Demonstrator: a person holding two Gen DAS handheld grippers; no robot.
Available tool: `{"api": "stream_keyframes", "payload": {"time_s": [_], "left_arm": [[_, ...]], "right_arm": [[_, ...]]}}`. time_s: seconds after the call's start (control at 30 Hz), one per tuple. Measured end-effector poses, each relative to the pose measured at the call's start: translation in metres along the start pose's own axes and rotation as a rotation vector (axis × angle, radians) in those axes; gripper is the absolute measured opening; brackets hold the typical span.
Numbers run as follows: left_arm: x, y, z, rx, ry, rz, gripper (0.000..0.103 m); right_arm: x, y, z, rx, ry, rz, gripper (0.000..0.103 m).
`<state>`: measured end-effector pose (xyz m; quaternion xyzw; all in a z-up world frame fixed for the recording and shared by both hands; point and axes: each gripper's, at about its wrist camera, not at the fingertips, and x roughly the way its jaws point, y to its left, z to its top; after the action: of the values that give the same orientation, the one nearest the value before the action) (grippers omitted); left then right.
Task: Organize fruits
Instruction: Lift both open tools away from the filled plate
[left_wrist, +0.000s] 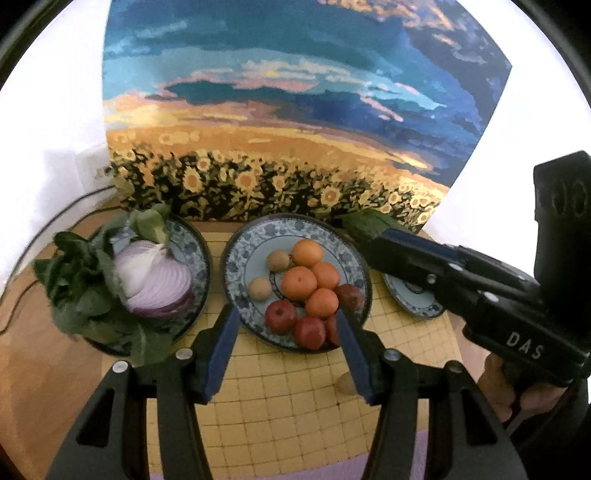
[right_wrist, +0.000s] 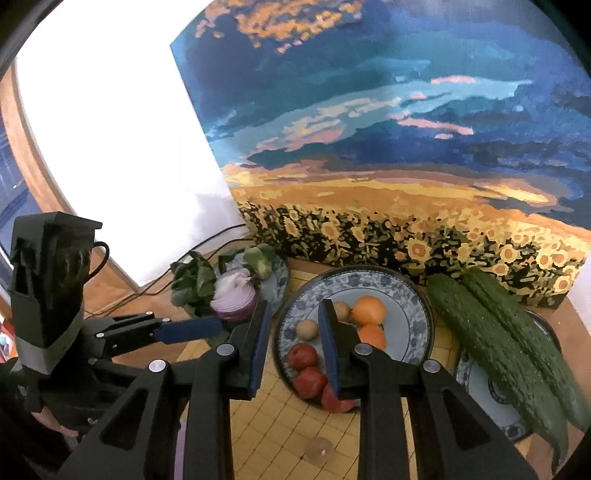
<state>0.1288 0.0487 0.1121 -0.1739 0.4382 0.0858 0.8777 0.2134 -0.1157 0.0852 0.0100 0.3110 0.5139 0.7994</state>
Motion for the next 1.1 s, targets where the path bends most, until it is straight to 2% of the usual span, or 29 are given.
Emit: {"api": "stream_keyframes", "payload": {"time_s": [0.43,0.77,1.1], "left_arm": [[-0.042,0.01,-0.023,-0.029,-0.035,0.026,0.058],[-0.064,0.003,-0.033,0.0,-0.081,0.004,0.058],[-0.078,-0.003,-0.043,0.02,-0.091,-0.016,0.058]], "right_arm": [[-0.044,0.019,-0.012,-0.013,-0.067,-0.003,0.028],[-0.067,0.034,-0.022,-0.033,-0.094,-0.016,0.028],[-0.093,0.045,-0.037,-0.029,-0.127,-0.014,0.028]]}}
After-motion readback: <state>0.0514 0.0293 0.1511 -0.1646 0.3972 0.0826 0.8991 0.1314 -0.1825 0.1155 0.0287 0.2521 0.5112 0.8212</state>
